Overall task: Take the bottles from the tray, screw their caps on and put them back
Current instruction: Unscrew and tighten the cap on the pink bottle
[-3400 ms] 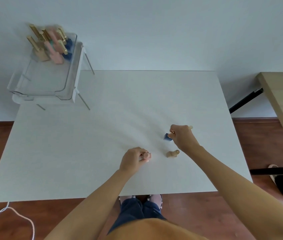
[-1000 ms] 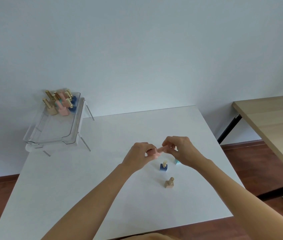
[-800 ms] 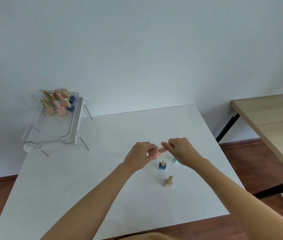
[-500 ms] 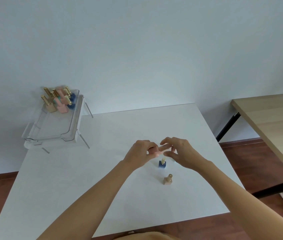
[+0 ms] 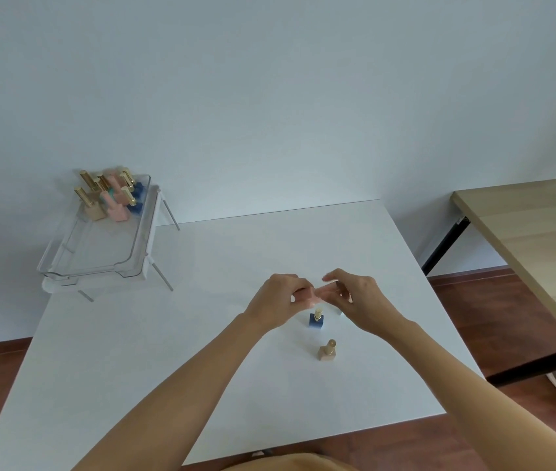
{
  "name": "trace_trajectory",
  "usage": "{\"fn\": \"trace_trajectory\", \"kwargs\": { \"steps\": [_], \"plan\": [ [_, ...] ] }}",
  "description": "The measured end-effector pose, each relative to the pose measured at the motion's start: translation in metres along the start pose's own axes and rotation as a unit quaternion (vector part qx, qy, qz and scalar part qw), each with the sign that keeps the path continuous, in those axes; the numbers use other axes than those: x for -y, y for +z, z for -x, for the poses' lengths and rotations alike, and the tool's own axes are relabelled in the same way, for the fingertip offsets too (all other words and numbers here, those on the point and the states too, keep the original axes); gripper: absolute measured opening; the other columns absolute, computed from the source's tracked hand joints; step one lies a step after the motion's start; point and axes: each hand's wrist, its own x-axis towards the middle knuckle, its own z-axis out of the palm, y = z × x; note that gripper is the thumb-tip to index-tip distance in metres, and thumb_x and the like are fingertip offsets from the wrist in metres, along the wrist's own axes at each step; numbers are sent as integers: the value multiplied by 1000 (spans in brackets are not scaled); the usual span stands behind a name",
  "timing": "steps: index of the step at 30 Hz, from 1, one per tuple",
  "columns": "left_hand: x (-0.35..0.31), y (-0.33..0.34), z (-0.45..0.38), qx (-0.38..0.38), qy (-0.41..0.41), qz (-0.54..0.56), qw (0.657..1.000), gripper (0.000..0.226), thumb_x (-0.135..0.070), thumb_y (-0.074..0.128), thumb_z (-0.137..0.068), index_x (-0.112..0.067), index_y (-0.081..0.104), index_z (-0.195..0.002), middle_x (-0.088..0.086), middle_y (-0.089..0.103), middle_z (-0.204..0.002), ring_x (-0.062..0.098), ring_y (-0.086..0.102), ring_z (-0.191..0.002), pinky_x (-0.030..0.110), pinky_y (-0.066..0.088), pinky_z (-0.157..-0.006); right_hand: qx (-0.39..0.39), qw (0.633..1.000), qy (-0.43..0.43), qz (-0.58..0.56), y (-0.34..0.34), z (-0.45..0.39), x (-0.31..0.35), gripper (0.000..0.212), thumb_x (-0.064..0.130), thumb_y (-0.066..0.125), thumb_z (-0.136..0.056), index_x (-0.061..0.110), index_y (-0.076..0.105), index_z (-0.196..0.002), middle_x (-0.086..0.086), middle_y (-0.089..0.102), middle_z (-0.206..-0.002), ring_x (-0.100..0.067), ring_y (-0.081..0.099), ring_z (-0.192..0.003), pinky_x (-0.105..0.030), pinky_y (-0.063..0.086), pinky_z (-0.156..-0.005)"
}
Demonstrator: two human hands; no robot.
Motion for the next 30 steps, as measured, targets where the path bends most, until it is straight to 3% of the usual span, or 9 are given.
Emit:
{"fn": "trace_trajectory", "kwargs": {
  "steps": [2,8,13,17,22,25,27,30],
  "plan": [
    [-1,1,-2,4,2,2,1000,12,-29,71,-86,-18,70,-91,-4,60,-77,17,59,-75,33,49,-72,-11,999,-35,7,-3,2,-1,10,18,62,-91,21,60,-100,19,69,-84,0,52,-68,-13,40,-64],
    [-8,6,-6,-1,11,-3,1000,16,-33,69,-87,-16,68,-86,1,63,-77,19,60,-75,39,53,-72,-78,996,-48,19,-3,-1,-2,7,6,60,-89,2,61,-84,2,75,-78,7,53,-64,-5,39,-58],
    [-10,8,-9,-13,18,-26,999,20,-34,66,-89,-15,67,-84,-1,59,-73,21,59,-70,36,51,-66,-112,994,-12,-3,2,-4,-2,12,-4,55,-85,4,58,-77,1,77,-77,11,54,-56,-2,38,-53],
    [-10,13,-10,-24,24,-40,999,17,-31,65,-90,-15,67,-85,0,61,-75,20,59,-70,36,52,-67,-128,991,21,-35,5,-4,-2,23,-2,54,-85,17,54,-72,3,77,-75,5,54,-53,-3,38,-52],
    [-7,21,-13,-30,18,-31,999,19,-34,63,-90,-16,67,-85,-1,62,-75,17,59,-70,37,53,-67,-114,992,38,-37,1,-3,-8,21,3,55,-85,20,56,-73,9,76,-75,2,53,-52,-6,40,-53],
    [-2,29,-12,-10,5,10,1000,9,-26,68,-85,-17,68,-88,0,67,-80,14,61,-77,33,53,-73,-91,994,58,-33,0,2,-16,14,9,56,-87,18,61,-78,16,73,-71,-6,48,-52,-15,43,-52],
    [3,37,-9,11,-14,34,999,18,-20,72,-81,-17,69,-98,-1,70,-89,11,63,-83,29,54,-78,-93,993,68,-34,1,8,-25,10,7,57,-87,13,63,-81,19,68,-64,-4,49,-52,-12,42,-50],
    [17,50,0,39,-59,41,997,29,-15,74,-77,-14,66,-106,1,69,-100,13,63,-90,30,53,-85,-94,990,105,-21,0,19,-42,10,9,58,-88,13,63,-81,4,69,-66,-6,47,-50,-15,40,-48]
  ]
}}
